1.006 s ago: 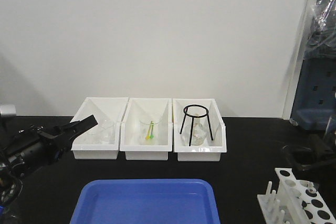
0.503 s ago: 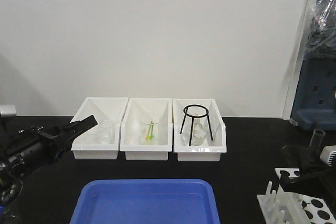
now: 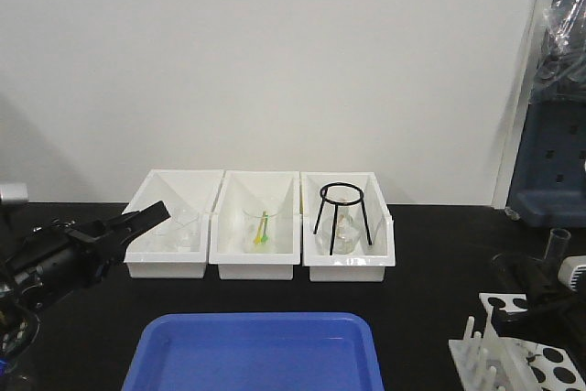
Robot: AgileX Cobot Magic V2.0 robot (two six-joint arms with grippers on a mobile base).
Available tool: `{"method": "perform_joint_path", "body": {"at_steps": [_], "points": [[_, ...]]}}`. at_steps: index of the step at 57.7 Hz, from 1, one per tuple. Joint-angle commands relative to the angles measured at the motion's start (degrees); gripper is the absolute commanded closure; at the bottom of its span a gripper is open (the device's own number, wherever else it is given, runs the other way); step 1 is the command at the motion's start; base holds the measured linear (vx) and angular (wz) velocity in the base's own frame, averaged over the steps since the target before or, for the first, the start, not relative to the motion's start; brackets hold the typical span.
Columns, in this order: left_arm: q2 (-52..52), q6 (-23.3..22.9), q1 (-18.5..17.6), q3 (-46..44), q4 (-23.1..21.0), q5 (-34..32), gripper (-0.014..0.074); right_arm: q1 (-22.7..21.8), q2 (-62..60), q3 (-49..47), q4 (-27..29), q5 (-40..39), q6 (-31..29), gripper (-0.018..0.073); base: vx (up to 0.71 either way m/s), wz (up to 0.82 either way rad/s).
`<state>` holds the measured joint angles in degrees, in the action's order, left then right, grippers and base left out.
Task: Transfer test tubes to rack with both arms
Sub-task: 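Move the upright tube with the right gripper above the white rack, then lower the tube into a rack hole and open the right gripper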
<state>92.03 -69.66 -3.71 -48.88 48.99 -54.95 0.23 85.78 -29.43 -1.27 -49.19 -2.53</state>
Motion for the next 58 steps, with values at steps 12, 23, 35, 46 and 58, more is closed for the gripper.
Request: {"method": "perform_joint_path", "body": {"at_steps": [12, 23, 35, 46, 58], "points": [[-2.13, 0.22, 0.01, -1.67, -2.15, -3.75, 0.0081, -0.23, 3.34, -1.34, -0.12, -8.58, -0.56, 0.0568, 0.0, 0.0], [-2.13, 0.28, 0.01, -1.67, -2.16, -3.75, 0.0081, -0.23, 7.68, -1.29, -0.39, -12.08, 0.35, 0.0568, 0.0, 0.0], [-2.13, 0.35, 0.01, -1.67, -2.16, -3.75, 0.0081, -0.23, 12.2, 3.27, -0.22, -23.2, 0.35, 0.0568, 0.0, 0.0], [-2.13, 0.34, 0.01, -1.67, -2.21, -3.09, 0.0081, -0.25, 15.29, 5.3, 0.13, -25.88, 0.63, 0.0568, 0.0, 0.0], [-2.13, 0.34, 0.01, -1.67, -2.15, -2.11, 0.0081, -0.25, 15.64, 5.3, 1.75, -27.3, 0.46, 0.0568, 0.0, 0.0]]}}
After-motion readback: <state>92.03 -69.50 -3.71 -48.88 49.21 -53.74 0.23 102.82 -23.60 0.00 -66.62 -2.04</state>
